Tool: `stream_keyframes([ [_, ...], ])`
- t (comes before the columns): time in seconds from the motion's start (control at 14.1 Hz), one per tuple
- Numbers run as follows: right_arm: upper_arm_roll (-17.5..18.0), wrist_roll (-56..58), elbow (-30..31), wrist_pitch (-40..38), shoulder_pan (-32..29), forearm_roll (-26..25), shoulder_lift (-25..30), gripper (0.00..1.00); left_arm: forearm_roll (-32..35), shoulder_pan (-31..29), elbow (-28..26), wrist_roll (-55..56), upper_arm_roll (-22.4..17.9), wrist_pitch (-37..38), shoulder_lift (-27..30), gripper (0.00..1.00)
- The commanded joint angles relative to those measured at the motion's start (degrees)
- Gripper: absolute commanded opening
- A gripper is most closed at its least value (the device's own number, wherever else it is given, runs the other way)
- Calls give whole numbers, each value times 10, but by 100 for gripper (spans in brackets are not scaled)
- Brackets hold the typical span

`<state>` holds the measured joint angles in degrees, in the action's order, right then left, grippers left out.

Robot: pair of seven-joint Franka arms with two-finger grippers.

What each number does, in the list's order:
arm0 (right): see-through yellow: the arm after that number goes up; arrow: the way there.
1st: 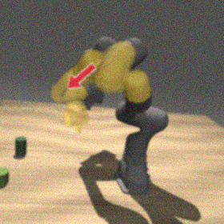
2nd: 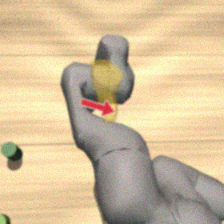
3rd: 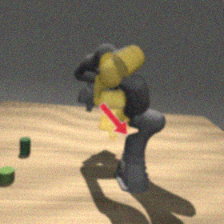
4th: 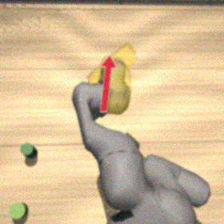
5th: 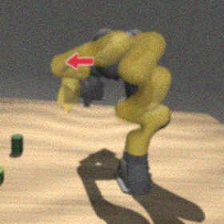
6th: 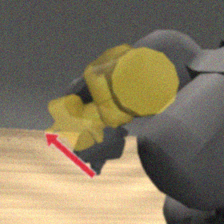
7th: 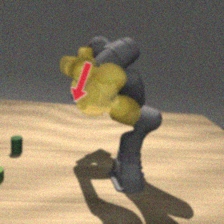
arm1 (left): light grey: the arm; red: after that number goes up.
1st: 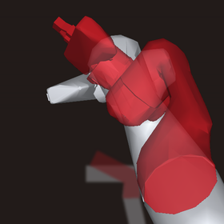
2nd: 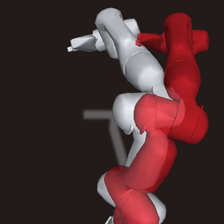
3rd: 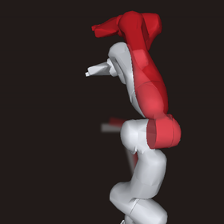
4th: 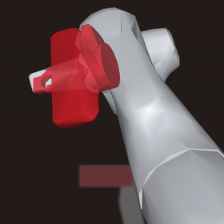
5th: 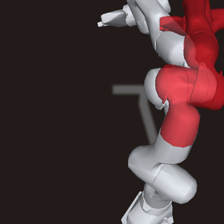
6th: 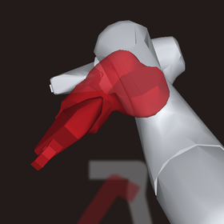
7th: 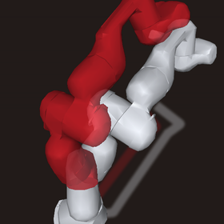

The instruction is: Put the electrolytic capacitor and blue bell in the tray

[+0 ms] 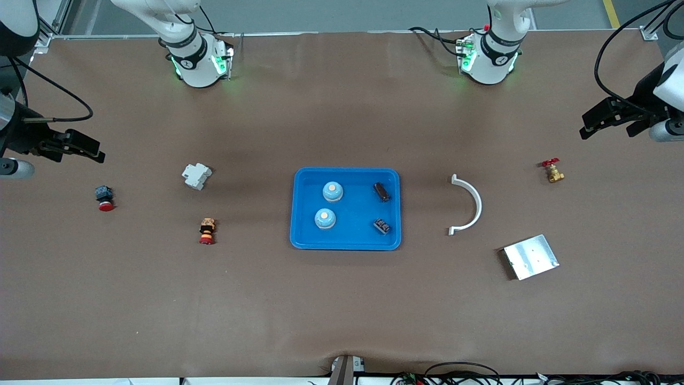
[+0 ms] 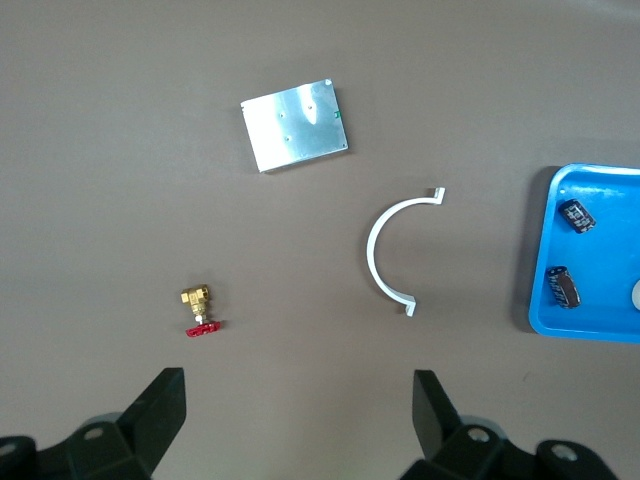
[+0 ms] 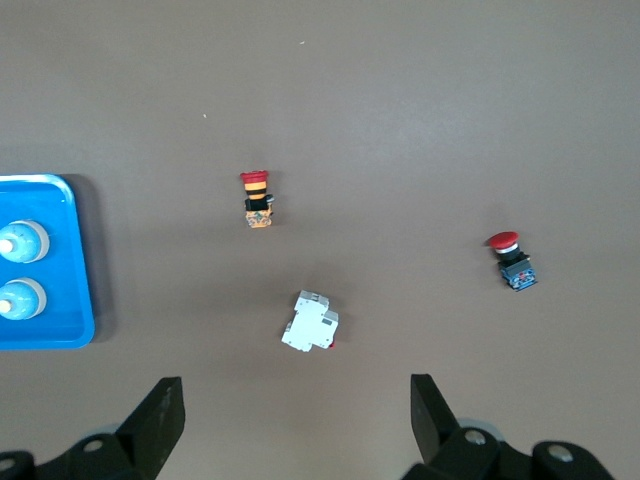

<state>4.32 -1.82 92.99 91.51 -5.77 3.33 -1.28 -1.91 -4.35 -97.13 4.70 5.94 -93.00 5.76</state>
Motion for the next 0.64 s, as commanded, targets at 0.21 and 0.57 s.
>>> stream_keyframes([
  [0.21,2,-6,34,10,-5,12,22,100,2,-2,7,-4,3,2,-2,100],
  [0.57,2,-6,33,11,-5,12,27,100,2,-2,6,-5,3,0,-2,100],
])
